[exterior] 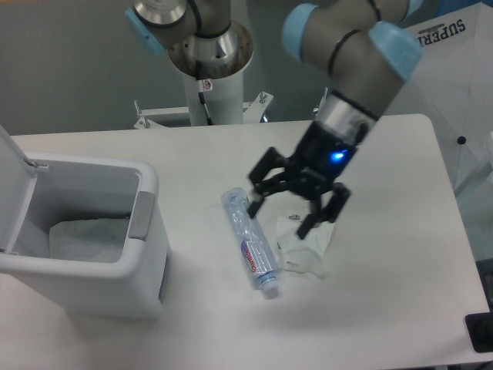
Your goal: Open the trash can
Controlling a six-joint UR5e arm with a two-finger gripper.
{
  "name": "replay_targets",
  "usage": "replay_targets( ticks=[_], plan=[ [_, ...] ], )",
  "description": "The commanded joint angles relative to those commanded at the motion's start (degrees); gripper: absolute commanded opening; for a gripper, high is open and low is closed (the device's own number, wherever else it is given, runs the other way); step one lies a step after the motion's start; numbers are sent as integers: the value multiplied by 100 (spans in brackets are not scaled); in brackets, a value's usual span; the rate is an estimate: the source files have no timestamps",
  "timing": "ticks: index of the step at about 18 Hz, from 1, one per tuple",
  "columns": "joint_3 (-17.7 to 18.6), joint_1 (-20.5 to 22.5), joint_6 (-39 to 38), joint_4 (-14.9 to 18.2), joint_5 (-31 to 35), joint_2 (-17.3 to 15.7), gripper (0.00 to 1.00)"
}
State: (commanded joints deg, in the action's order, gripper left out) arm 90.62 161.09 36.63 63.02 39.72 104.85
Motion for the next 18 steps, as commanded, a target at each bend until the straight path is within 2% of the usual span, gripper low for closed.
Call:
replay_targets(
  ticks=[3,9,12,15,18],
  plan=[
    [-87,221,1080,-9,323,237,100],
    [-439,186,2567,0,2844,597,100],
    [-440,89,3349,-9,3864,712,100],
    [-483,10,3518,-122,4314,835,100],
    [-422,-25,3535,-193,4456,809,100]
  ],
)
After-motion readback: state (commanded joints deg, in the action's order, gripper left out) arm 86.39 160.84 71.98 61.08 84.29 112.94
